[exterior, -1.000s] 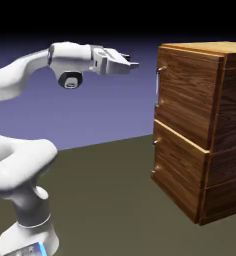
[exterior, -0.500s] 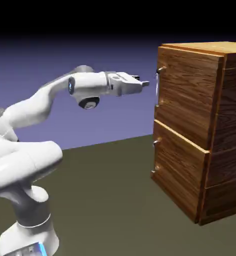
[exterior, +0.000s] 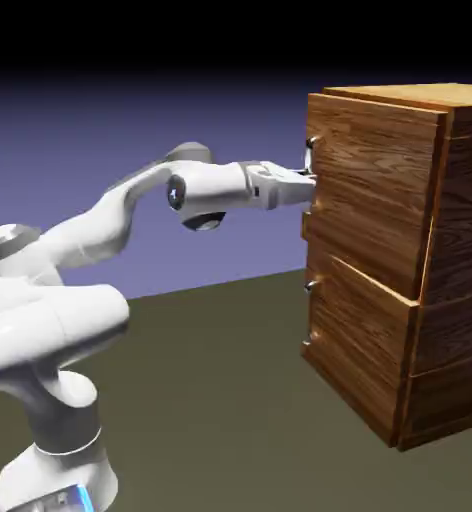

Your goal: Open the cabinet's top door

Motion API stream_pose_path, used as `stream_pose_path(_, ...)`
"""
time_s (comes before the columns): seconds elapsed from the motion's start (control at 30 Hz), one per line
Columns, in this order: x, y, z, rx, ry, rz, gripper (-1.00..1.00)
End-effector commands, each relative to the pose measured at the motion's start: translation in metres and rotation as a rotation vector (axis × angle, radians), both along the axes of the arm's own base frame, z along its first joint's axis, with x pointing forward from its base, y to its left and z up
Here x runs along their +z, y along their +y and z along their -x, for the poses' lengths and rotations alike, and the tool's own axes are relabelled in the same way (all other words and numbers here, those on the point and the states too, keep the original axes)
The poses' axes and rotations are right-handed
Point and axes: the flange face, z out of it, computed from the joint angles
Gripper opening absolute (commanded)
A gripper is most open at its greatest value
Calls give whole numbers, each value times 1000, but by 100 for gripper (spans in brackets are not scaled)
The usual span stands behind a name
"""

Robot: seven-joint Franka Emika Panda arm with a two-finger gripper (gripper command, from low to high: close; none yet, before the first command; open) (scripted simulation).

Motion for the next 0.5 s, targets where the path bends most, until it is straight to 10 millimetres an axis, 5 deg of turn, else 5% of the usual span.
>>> stream_pose_path(0.0, 0, -5, 8, 27, 0, 0, -100)
stream_pose_path(0.47, 0, -88, 91, 387, 0, 0, -100)
